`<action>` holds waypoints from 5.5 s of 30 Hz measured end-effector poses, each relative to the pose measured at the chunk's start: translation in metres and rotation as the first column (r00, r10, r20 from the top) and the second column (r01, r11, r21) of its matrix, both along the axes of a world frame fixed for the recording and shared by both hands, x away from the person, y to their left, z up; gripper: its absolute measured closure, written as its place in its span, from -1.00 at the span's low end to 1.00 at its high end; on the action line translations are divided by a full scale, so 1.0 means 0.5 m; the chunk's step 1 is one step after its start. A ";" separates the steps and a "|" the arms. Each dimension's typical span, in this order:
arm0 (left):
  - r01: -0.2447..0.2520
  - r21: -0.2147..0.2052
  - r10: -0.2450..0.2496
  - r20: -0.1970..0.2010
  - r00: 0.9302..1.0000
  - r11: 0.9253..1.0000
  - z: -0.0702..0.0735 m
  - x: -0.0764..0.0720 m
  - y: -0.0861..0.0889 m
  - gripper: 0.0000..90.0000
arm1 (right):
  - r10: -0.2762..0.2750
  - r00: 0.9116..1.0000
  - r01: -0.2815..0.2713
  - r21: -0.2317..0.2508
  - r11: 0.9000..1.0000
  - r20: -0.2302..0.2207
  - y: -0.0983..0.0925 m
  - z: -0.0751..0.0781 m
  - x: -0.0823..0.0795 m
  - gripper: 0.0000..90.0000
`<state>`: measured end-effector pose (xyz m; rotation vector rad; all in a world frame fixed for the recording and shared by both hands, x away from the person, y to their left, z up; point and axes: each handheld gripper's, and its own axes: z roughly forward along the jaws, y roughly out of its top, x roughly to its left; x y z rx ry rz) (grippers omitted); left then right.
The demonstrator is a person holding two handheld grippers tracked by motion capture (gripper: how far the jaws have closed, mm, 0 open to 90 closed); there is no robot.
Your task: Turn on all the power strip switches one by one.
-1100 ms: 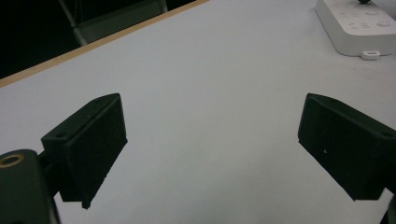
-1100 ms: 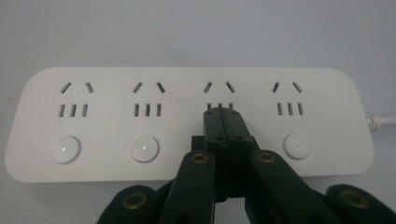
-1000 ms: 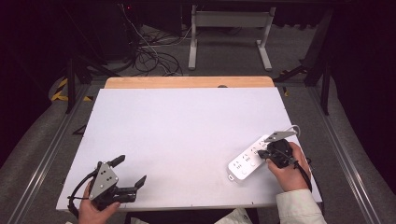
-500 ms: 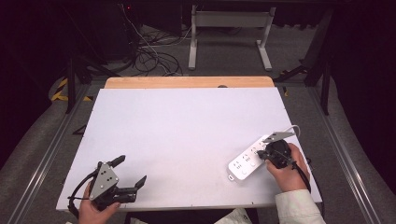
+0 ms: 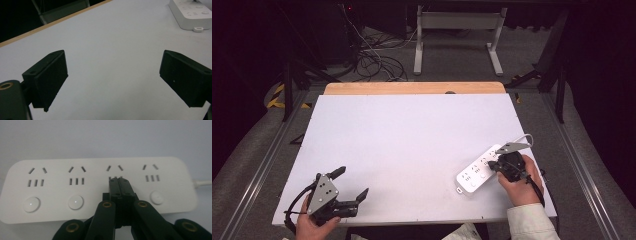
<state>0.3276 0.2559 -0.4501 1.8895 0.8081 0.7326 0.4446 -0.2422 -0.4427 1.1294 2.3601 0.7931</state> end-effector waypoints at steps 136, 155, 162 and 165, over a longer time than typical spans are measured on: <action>0.004 -0.003 -0.004 0.001 1.000 1.000 0.000 0.001 -0.002 -0.82 | -0.062 0.977 0.035 0.133 0.990 0.205 -0.051 0.091 -0.006 0.57; 0.002 -0.003 -0.002 0.009 1.000 1.000 0.001 0.000 -0.001 -0.82 | 0.061 0.954 -0.152 0.296 0.943 0.295 -0.046 0.132 -0.070 -0.41; 0.001 -0.004 -0.001 0.007 1.000 1.000 0.002 0.000 0.000 -0.82 | 0.134 0.937 -0.248 0.343 0.906 0.323 -0.042 0.100 -0.092 -0.43; 0.000 -0.005 0.000 0.008 1.000 1.000 0.002 -0.001 0.000 -0.82 | 0.163 0.931 -0.277 0.341 0.899 0.326 -0.040 0.081 -0.098 -0.44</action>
